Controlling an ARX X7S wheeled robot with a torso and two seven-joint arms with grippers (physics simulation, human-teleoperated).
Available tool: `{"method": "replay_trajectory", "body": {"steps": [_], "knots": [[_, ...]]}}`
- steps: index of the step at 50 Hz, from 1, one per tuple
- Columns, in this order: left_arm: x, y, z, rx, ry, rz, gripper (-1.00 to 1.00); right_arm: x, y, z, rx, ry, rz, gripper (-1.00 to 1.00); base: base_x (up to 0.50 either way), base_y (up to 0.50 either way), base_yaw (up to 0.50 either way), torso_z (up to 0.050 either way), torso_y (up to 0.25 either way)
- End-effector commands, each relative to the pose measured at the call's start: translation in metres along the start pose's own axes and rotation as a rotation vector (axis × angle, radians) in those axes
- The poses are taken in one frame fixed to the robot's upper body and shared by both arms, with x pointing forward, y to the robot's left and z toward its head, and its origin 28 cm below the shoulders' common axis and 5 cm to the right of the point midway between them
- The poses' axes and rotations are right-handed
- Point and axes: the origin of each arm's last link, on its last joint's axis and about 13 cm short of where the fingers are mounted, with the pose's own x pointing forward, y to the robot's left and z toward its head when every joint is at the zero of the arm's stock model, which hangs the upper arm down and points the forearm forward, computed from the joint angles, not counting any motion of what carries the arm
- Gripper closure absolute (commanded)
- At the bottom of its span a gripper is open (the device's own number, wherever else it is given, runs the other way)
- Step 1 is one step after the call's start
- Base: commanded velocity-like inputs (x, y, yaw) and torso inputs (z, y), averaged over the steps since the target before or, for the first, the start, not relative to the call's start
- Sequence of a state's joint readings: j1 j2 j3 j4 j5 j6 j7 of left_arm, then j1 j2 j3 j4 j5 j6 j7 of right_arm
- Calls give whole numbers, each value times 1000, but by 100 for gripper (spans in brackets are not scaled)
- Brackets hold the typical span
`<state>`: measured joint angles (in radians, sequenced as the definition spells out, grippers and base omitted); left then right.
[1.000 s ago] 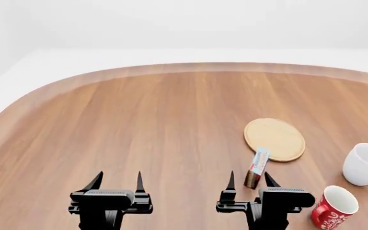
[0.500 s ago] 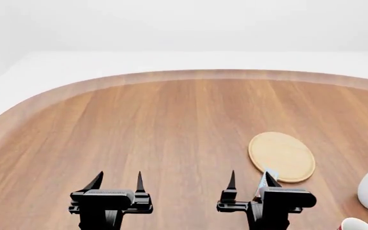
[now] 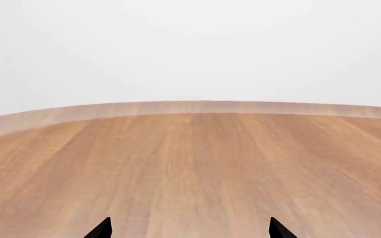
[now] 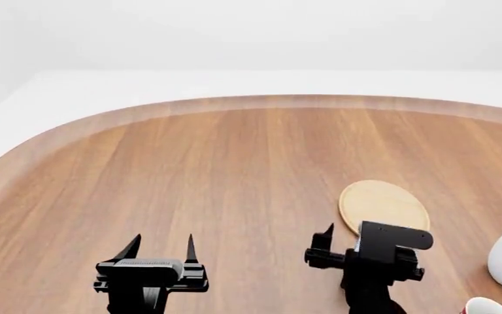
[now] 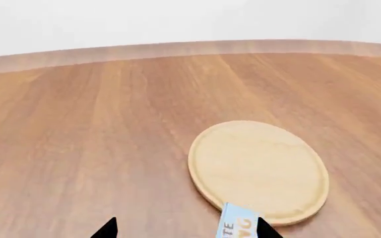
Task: Put the chocolate pudding to the left of the plate.
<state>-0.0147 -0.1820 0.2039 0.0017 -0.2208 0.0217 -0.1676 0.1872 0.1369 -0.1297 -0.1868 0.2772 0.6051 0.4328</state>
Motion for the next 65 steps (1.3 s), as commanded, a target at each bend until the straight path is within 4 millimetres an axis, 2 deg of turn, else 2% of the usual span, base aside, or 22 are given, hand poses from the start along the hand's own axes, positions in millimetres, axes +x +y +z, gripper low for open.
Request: {"method": "replay_trajectory", "body": {"steps": [1, 9, 24, 65], "knots": [[-1, 0, 0, -2, -2, -2, -100, 5, 9, 13, 13, 141, -72, -100, 0, 0, 0, 0, 0], [0, 0, 0, -3, -2, -4, -100, 10, 12, 14, 70, 221, -137, -100, 0, 0, 0, 0, 0], [0, 0, 0, -3, 1, -9, -100, 15, 11, 13, 103, 256, -189, -100, 0, 0, 0, 0, 0], [0, 0, 0, -8, -5, -5, -100, 37, 7, -8, 121, 420, -150, -100, 0, 0, 0, 0, 0]]}}
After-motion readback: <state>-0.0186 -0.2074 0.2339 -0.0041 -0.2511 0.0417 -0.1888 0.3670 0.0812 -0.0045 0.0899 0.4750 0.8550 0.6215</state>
